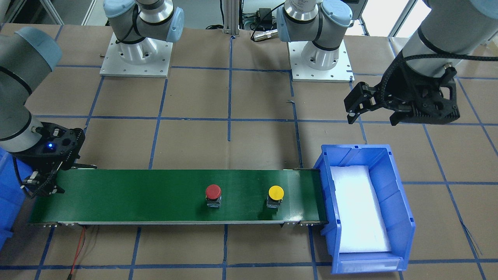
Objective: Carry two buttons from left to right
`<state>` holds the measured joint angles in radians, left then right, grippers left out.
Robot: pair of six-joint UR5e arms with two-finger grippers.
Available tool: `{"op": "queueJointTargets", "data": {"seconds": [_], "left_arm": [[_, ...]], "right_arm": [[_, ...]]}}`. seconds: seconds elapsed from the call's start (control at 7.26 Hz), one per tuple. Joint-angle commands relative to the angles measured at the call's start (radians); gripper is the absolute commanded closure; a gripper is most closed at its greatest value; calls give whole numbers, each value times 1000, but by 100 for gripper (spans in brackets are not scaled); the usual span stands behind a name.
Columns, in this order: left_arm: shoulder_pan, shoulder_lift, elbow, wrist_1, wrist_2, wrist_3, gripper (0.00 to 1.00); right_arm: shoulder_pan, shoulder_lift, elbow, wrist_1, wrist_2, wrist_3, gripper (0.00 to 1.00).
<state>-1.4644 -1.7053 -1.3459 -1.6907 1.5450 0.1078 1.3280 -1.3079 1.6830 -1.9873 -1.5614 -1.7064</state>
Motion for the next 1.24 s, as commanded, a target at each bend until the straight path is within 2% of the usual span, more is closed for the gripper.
{"op": "queueJointTargets", "data": {"seconds": [0.0,0.28,0.41,1.1], "left_arm": [[-5,29,-27,-44,-8,-45,0],[-28,29,-51,-11,32,-50,0],[-37,21,-65,-10,112,-46,0],[-47,15,-67,22,75,-51,0]], "right_arm": [[0,1,0,1,-2,1,0],[0,-2,0,1,-2,1,0],[0,-2,0,1,0,1,0],[0,-2,0,1,0,-1,0]]}}
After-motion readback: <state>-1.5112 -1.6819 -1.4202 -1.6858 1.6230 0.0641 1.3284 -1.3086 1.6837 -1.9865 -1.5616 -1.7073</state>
